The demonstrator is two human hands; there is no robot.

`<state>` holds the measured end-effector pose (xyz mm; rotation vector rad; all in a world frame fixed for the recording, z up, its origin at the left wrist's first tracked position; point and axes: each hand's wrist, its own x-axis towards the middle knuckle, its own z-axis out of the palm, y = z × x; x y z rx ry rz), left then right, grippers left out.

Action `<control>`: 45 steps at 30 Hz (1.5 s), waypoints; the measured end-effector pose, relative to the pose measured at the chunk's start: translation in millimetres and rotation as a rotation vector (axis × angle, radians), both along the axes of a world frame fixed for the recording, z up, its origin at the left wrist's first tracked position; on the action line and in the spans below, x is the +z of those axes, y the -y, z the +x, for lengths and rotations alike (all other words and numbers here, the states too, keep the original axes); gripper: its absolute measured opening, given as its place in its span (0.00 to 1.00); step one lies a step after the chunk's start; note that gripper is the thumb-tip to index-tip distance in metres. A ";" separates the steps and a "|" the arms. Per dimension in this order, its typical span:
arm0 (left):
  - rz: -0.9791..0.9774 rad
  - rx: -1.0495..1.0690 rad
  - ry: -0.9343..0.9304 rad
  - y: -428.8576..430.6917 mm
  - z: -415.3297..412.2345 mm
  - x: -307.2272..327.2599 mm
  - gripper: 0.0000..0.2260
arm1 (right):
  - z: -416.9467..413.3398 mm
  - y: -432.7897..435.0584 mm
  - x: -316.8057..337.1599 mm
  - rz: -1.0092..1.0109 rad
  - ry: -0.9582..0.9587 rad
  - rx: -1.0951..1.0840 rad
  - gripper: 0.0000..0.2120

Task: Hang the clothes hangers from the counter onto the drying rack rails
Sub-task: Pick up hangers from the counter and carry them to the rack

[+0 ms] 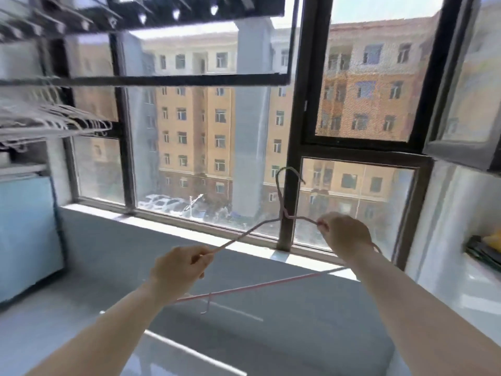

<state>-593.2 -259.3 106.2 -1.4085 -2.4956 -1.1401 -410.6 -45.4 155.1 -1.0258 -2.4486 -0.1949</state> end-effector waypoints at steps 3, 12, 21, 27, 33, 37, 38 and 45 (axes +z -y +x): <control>-0.021 0.177 -0.104 23.8 -31.7 2.3 0.08 | -69.6 16.8 3.7 0.049 0.044 0.143 0.14; 0.007 0.514 -0.249 67.9 -156.4 44.2 0.10 | -277.6 48.0 29.4 0.131 0.013 0.512 0.14; 0.115 0.738 -0.187 98.4 -260.7 63.0 0.04 | -426.8 65.7 72.9 0.123 0.004 0.735 0.14; 0.142 0.883 -0.166 115.5 -337.4 70.1 0.03 | -496.9 75.5 81.8 0.169 0.012 0.754 0.15; 0.170 0.863 -0.190 124.2 -448.3 90.7 0.07 | -570.5 88.4 111.9 0.221 -0.053 0.647 0.16; 0.169 0.785 -0.222 127.4 -518.4 118.6 0.07 | -613.8 97.1 130.9 0.227 -0.121 0.538 0.17; 0.169 0.763 -0.228 128.2 -534.5 125.5 0.07 | -622.7 98.9 135.0 0.227 -0.132 0.507 0.17; 0.155 0.678 -0.298 116.8 -619.5 161.6 0.07 | -663.2 100.5 153.8 0.266 -0.233 0.356 0.20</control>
